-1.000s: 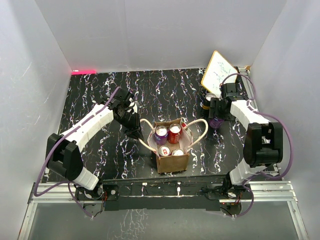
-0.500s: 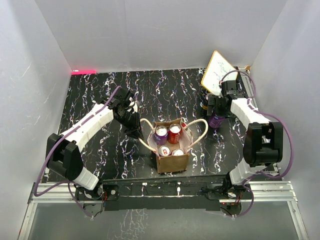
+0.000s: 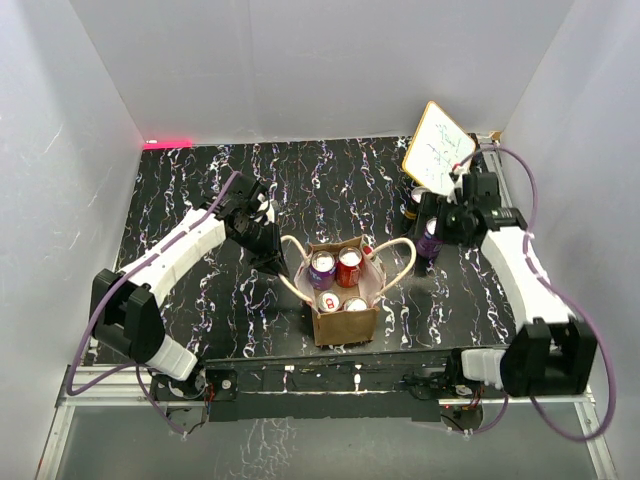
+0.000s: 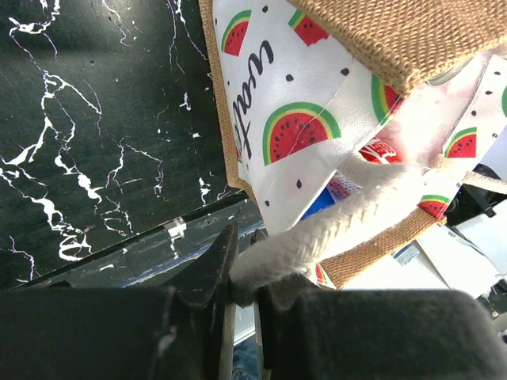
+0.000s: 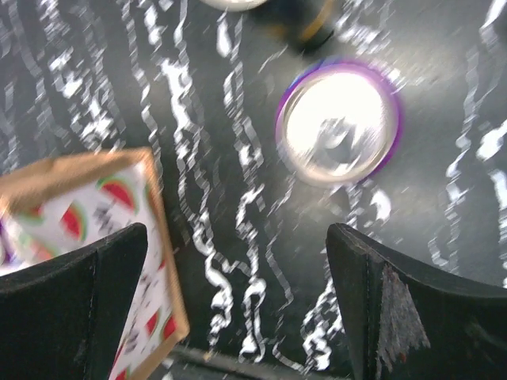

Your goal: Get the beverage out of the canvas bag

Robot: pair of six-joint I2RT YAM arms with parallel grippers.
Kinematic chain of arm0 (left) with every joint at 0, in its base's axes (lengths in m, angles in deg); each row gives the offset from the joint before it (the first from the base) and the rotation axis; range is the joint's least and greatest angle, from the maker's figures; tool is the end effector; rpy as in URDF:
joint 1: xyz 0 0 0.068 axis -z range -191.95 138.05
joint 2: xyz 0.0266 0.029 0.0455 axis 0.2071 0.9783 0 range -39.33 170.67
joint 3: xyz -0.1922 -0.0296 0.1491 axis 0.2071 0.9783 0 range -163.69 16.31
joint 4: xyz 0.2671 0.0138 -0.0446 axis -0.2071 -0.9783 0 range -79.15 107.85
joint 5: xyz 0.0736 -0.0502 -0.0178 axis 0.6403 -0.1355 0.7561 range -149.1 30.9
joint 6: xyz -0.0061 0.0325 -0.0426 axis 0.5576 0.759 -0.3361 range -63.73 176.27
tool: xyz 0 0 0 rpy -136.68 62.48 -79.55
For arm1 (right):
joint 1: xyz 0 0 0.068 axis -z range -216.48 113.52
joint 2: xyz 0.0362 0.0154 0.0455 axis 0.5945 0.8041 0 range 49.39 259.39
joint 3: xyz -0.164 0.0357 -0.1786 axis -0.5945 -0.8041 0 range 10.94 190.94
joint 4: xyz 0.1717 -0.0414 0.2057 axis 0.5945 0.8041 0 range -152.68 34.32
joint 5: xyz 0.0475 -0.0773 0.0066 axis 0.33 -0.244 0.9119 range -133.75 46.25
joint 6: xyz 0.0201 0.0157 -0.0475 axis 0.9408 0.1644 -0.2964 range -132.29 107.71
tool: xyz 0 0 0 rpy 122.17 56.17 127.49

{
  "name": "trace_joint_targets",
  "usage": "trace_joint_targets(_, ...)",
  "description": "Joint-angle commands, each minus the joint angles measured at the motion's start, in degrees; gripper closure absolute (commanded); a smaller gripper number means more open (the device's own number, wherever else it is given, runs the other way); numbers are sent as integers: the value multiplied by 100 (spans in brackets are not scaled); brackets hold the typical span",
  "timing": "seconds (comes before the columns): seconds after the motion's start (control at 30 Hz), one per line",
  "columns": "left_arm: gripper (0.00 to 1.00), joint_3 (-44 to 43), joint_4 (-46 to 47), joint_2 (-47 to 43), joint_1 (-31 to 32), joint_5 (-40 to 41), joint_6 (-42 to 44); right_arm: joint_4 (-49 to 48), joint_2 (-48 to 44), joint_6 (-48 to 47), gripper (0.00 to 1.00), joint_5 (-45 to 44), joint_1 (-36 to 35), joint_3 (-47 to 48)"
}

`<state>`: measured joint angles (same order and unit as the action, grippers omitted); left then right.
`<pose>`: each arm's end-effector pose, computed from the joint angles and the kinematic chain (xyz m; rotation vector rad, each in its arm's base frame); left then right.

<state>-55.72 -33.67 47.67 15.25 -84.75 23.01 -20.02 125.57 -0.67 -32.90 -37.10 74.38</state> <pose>0.2706 -0.1563 0.2432 -0.0160 2.8891 -0.8701 0.2878 0.0098 0.2544 0.1687 2.5378 0.3243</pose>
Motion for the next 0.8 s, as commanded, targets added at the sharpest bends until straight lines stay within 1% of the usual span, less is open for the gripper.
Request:
trace_joint_targets(0.0, 100, 103, 161, -312, -17, 112, -55, 305, -1105, 649, 0, 1285, 19, -542)
trace_joint_targets(0.07, 100, 174, 224, -367, -13, 32, -112, 540, -1469, 746, 0, 1405, 18, -459)
trace_joint_targets(0.17, 100, 224, 261, -381, -13, -41, -156, 1046, -1688, 569, 0, 1249, 18, 163)
trace_joint_targets(0.27, 100, 207, 253, -355, -13, -52, -172, 1489, -1450, 315, 1, 1500, -73, 912)
trace_joint_targets(0.33, 100, 195, 265, -359, -13, -56, -192, 1720, -1218, 298, 1, 1648, -392, 1343)
trace_joint_targets(0.4, 100, 160, 266, -337, -13, -98, -201, 1850, -1077, 490, 1, 1465, -988, 1734)
trace_joint_targets(0.47, 100, 125, 258, -305, -13, -116, -212, 1873, -959, 828, 1, 1017, -1847, 2139)
trace_joint_targets(0.53, 100, 123, 280, -312, -15, -94, -236, 1899, -790, 1163, 1, 616, -2671, 2327)
trace_joint_targets(0.67, 100, 238, 419, -361, -13, -116, -376, 1736, -440, 1686, 1, 95, -3843, 2243)
trace_joint_targets(0.77, 100, 324, 492, -425, -14, -142, -480, 1609, -121, 1953, 1, -401, -4567, 2131)
